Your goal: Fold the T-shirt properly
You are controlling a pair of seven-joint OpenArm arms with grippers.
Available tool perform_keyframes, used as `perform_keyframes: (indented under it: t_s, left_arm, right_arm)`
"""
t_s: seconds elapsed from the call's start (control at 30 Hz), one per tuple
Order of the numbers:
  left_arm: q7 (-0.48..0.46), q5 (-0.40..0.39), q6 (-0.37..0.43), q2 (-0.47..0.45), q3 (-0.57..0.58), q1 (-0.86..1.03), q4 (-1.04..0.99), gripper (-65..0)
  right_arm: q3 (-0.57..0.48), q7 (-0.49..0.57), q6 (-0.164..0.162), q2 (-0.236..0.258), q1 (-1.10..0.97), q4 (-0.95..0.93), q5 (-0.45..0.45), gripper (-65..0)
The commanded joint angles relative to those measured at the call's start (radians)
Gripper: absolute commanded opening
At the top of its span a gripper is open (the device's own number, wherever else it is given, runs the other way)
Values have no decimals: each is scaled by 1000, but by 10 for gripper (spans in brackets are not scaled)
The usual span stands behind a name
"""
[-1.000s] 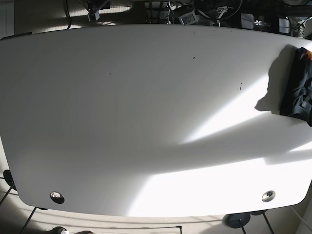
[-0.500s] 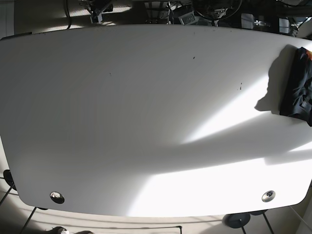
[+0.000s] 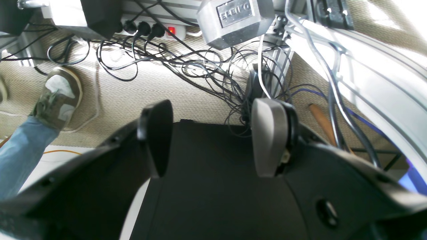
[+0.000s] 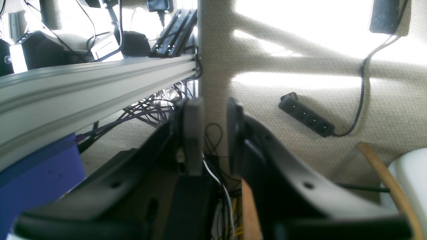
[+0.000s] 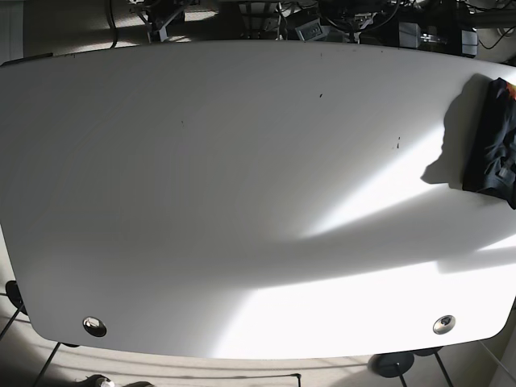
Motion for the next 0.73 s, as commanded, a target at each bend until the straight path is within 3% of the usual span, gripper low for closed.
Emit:
perform_keyframes:
  t_s: [0.03, 0.6, 0.73]
  left_arm:
    - [-6, 0, 6, -2, 0, 7, 3, -307]
    - [-18, 3, 4, -1, -2, 0, -6, -305]
    - [-18, 3, 6, -1, -2, 2, -4, -305]
  right_arm:
    - [-1, 10, 2, 5, -3, -1, -6, -528]
    - [-3, 14, -26, -4, 8, -27, -15, -530]
    - [-4, 9, -14, -1, 5, -14, -13, -531]
